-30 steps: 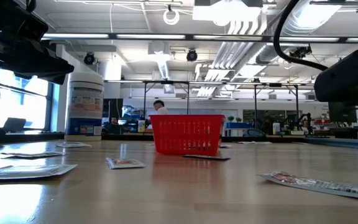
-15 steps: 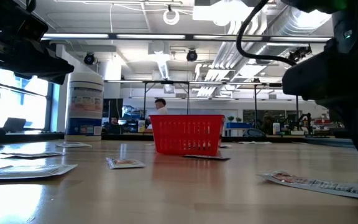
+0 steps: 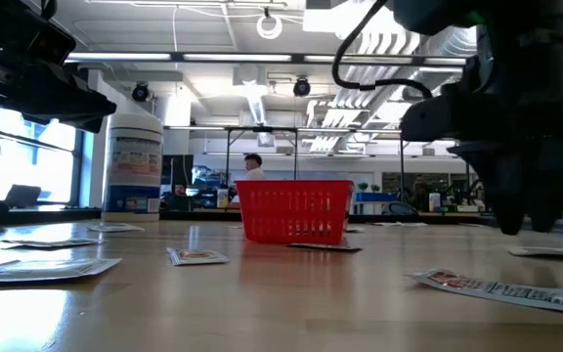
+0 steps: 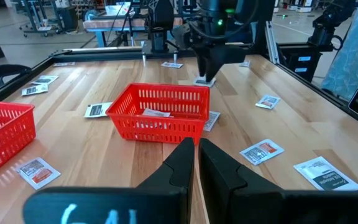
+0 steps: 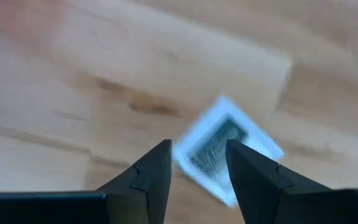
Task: Pick & Place First Aid Supplies
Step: Put the white towelette pack into the bottom red bin
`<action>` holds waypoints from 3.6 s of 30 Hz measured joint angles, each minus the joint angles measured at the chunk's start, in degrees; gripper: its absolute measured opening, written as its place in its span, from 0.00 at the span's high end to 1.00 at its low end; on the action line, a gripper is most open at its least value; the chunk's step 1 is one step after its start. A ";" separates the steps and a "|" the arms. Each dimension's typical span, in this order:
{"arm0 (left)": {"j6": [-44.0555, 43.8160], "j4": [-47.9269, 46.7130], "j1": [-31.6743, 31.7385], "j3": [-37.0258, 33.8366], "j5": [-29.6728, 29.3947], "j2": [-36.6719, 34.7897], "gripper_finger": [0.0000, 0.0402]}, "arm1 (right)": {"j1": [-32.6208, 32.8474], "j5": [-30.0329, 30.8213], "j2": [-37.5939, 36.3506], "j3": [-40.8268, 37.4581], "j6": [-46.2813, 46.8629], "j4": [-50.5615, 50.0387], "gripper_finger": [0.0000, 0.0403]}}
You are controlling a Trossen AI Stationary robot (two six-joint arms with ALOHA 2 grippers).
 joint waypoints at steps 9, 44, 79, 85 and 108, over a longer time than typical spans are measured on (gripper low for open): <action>0.00 0.00 -0.02 0.00 0.00 0.02 0.95 | 0.04 -1.90 -0.13 -3.31 7.38 5.30 0.61; 0.00 0.00 0.00 0.00 0.00 0.02 0.95 | 0.13 -1.94 -0.70 -8.42 -32.35 7.42 0.87; 0.00 0.00 -0.01 0.00 -0.01 0.01 0.95 | -15.53 12.02 4.21 20.17 -62.72 17.06 1.00; 0.00 0.00 0.00 0.00 0.00 0.02 0.95 | -19.28 6.80 8.70 20.11 -64.21 14.88 1.00; 0.00 0.00 0.00 0.00 -0.01 0.00 0.95 | -21.01 6.03 11.28 14.20 -63.33 14.31 0.91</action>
